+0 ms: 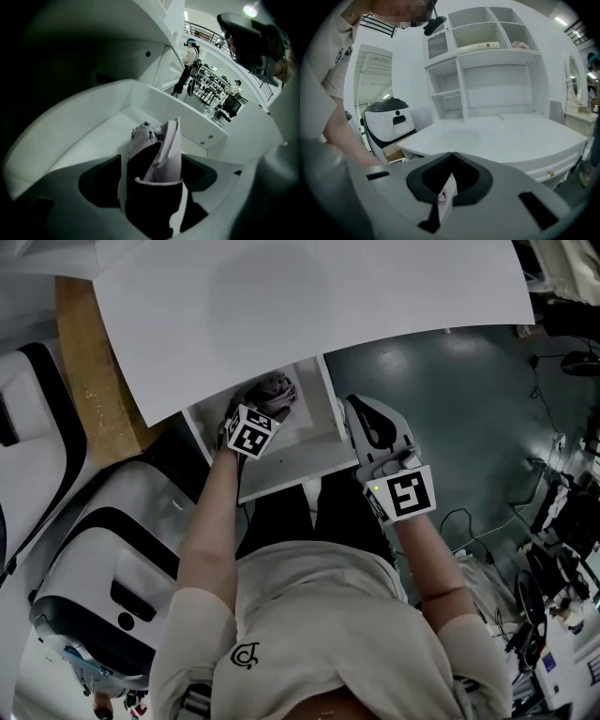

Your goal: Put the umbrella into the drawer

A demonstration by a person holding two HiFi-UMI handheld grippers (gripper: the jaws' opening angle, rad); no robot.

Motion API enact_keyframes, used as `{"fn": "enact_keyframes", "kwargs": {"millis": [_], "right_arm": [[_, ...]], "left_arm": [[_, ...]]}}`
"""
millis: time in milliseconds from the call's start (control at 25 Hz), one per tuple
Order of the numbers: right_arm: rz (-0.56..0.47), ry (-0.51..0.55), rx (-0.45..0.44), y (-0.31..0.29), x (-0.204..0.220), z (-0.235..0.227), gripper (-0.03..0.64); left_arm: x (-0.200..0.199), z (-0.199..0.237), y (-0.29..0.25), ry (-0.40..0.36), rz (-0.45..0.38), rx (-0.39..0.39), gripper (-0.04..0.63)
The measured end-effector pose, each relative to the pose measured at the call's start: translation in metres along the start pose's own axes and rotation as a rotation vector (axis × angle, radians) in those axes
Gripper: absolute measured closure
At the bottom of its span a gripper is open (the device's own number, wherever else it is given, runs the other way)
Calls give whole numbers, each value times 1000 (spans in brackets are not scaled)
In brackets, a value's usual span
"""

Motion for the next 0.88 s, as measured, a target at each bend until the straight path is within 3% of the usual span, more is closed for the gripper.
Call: {"fn": "enact_keyframes", "kwargs": {"millis": [280,440,560,880], "right_arm": [[-60,11,-21,5,-35,6,611],[-97,30,-37,14,-54,12,611],[-127,38,-51,23,-69,14,611],[-210,94,-119,38,-116,20,611]], "left_arm": [[-47,-26,62,-112,-174,-109,220],[-60,-43,99,-106,-232,-145,467],[-72,-57,129,-111,-291,-190,583],[-126,-100,220,-222,-481,-292,583]]}}
Point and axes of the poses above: the fingertips, and each gripper's own axes: y backward along the fingers, z to its left, x out of its underside, the point moved 6 cm from there along y, backward along the fingers, and after that the axes turned 11 degrees about x, right-handed, at the moved point
